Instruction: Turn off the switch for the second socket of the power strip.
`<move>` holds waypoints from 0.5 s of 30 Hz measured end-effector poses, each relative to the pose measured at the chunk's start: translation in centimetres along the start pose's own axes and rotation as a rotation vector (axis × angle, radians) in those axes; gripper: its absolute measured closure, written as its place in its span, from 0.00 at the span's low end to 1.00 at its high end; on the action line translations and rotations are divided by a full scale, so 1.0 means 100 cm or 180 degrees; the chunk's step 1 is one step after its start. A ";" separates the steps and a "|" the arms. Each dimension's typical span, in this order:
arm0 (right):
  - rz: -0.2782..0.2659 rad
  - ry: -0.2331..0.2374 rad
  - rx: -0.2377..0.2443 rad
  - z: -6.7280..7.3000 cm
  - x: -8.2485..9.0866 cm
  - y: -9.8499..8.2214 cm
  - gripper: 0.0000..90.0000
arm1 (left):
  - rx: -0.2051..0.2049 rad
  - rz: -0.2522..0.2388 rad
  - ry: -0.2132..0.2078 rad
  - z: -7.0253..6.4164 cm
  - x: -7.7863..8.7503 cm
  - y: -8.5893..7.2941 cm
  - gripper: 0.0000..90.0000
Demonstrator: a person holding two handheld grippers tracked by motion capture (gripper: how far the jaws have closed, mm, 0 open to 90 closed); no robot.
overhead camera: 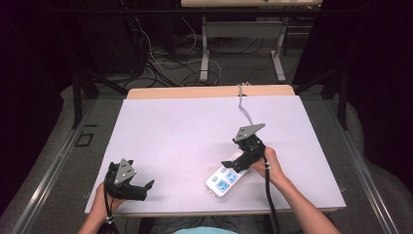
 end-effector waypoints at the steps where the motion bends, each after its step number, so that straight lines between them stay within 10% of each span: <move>1: -0.0005 -0.0014 -0.0030 0.001 -0.001 0.000 0.00 | 0.0026 0.0011 -0.0014 -0.001 0.000 0.000 0.00; 7: 0.0014 0.0012 -0.0051 0.005 -0.005 -0.002 0.03 | 0.0027 0.0002 -0.0015 -0.001 -0.001 0.000 0.00; 15: 0.0064 0.0037 -0.0046 0.013 -0.011 -0.005 0.35 | 0.0031 -0.0004 0.0004 0.000 0.000 0.000 0.00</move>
Point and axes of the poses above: each handheld gripper's, and its own axes: x roughly backward along the jaws, y roughly out of its top, z roughly to its left, the point moved 10 cm from there along -x, roughly forward along the jaws, and after that the axes turned 8 degrees about -z, right-handed, at the moved point
